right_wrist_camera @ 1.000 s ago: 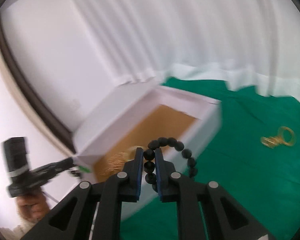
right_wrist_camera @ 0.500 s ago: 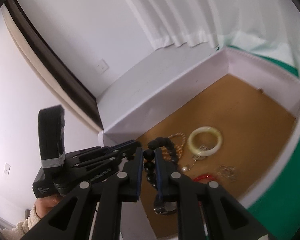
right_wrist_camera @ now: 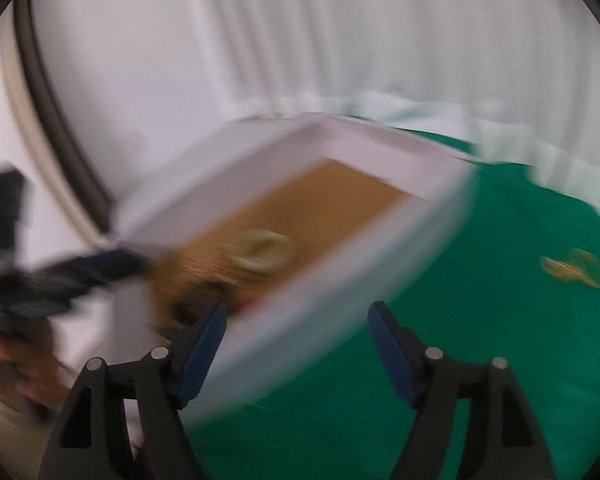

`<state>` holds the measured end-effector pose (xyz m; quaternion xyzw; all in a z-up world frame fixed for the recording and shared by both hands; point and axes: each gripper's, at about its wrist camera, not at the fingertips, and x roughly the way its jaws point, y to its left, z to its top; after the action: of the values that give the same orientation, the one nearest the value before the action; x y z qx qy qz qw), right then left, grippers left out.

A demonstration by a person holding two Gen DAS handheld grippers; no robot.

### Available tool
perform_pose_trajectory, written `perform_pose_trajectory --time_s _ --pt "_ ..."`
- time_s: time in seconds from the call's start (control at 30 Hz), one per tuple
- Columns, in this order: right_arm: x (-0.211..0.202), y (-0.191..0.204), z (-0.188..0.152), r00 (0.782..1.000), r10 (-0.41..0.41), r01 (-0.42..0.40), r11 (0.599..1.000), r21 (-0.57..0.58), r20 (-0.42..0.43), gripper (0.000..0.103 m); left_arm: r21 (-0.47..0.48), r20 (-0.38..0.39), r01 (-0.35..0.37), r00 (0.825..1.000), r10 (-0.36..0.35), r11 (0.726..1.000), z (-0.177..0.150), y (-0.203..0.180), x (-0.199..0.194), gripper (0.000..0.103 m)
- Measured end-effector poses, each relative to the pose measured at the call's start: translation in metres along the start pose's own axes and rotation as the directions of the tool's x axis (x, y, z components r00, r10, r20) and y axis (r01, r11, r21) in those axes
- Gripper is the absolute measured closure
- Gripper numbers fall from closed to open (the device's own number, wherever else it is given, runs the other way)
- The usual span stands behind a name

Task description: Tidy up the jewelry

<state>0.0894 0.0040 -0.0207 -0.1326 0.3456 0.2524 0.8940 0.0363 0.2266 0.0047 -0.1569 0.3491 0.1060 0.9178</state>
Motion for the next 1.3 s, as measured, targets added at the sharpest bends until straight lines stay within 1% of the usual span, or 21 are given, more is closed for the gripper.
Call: perform_pose_trajectory --time_s 0.03,0.07,0.1,0.17,0.2,0.23,0.3,0.37,0.43,0.5,0.53,0.6,0.67,0.73,0.83,0.93,1.03,1.1,1.17,1.3 --pt "-0.001 -0.020 -0.015 0.997 -0.081 0.081 0.997 -0.003 -0.010 0.028 0.027 -0.005 0.033 0.999 -0.033 0.999 -0.002 -0.019 -0.001 0.017" --pt "-0.002 -0.035 -0.026 0.991 -0.135 0.135 0.991 -0.001 -0.018 0.028 0.060 -0.014 0.073 0.997 -0.073 0.996 -0.006 -0.041 0.000 0.015" --pt "-0.003 -0.055 -0.039 0.980 -0.196 0.196 0.980 0.009 -0.032 0.028 0.083 -0.023 0.101 0.995 -0.100 0.991 -0.008 -0.057 0.001 0.014" --pt "-0.009 -0.101 -0.068 0.951 -0.303 0.307 0.950 0.063 -0.069 0.028 0.138 -0.055 0.169 0.985 -0.163 0.976 -0.016 -0.096 0.010 0.010" --pt "-0.012 -0.119 -0.078 0.940 -0.331 0.337 0.937 0.091 -0.082 0.028 0.167 -0.076 0.195 0.980 -0.185 0.966 -0.021 -0.115 0.018 0.010" --pt "-0.016 -0.140 -0.088 0.928 -0.360 0.370 0.921 0.124 -0.096 0.028 0.189 -0.095 0.206 0.977 -0.191 0.960 -0.025 -0.131 0.026 0.010" --pt "-0.026 -0.178 -0.109 0.900 -0.419 0.435 0.882 0.182 -0.121 0.028 0.222 -0.121 0.220 0.973 -0.197 0.950 -0.033 -0.158 0.044 0.010" --pt "-0.034 -0.208 -0.122 0.876 -0.462 0.482 0.847 0.223 -0.138 0.028 0.240 -0.140 0.230 0.970 -0.201 0.943 -0.040 -0.178 0.062 0.010" --pt "-0.045 -0.233 -0.134 0.856 -0.495 0.517 0.815 0.262 -0.147 0.028 0.241 -0.163 0.234 0.966 -0.199 0.942 -0.044 -0.191 0.081 0.010" --pt "-0.050 -0.247 -0.137 0.844 -0.515 0.536 0.793 0.288 -0.153 0.028 0.234 -0.186 0.233 0.964 -0.192 0.944 -0.048 -0.204 0.105 0.010" --pt "-0.053 -0.254 -0.140 0.839 -0.521 0.543 0.784 0.302 -0.156 0.028 0.234 -0.189 0.230 0.964 -0.188 0.945 -0.049 -0.208 0.111 0.010" --pt "-0.056 -0.265 -0.146 0.833 -0.530 0.551 0.771 0.320 -0.159 0.028 0.244 -0.190 0.216 0.967 -0.172 0.945 -0.051 -0.217 0.126 0.010" --pt "-0.057 -0.270 -0.155 0.832 -0.531 0.552 0.767 0.326 -0.159 0.028 0.265 -0.180 0.195 0.972 -0.151 0.944 -0.052 -0.226 0.139 0.010" --pt "-0.056 -0.272 -0.161 0.838 -0.520 0.543 0.771 0.333 -0.163 0.028 0.282 -0.167 0.172 0.978 -0.128 0.944 -0.052 -0.232 0.149 0.010" --pt "-0.054 -0.273 -0.163 0.847 -0.510 0.529 0.771 0.355 -0.154 0.027 0.294 -0.162 0.156 0.980 -0.112 0.943 -0.051 -0.236 0.161 0.010" --pt "-0.057 -0.278 -0.167 0.858 -0.489 0.510 0.771 0.381 -0.157 0.024 0.310 -0.178 0.151 0.979 -0.099 0.939 -0.049 -0.241 0.172 0.010" --pt "-0.055 -0.278 -0.169 0.856 -0.491 0.513 0.772 0.377 -0.160 0.024 0.324 -0.197 0.159 0.976 -0.098 0.932 -0.042 -0.243 0.174 0.010" --pt "-0.055 -0.278 -0.170 0.856 -0.491 0.513 0.771 0.377 -0.160 0.023 0.326 -0.202 0.168 0.974 -0.106 0.930 -0.033 -0.242 0.175 0.010" --pt "-0.055 -0.278 -0.170 0.856 -0.491 0.512 0.771 0.378 -0.160 0.023 0.311 -0.209 0.192 0.969 -0.130 0.931 -0.017 -0.242 0.179 0.010" --pt "-0.055 -0.278 -0.170 0.856 -0.491 0.513 0.771 0.378 -0.161 0.023 0.255 -0.220 0.209 0.963 -0.154 0.944 0.023 -0.248 0.203 0.009"
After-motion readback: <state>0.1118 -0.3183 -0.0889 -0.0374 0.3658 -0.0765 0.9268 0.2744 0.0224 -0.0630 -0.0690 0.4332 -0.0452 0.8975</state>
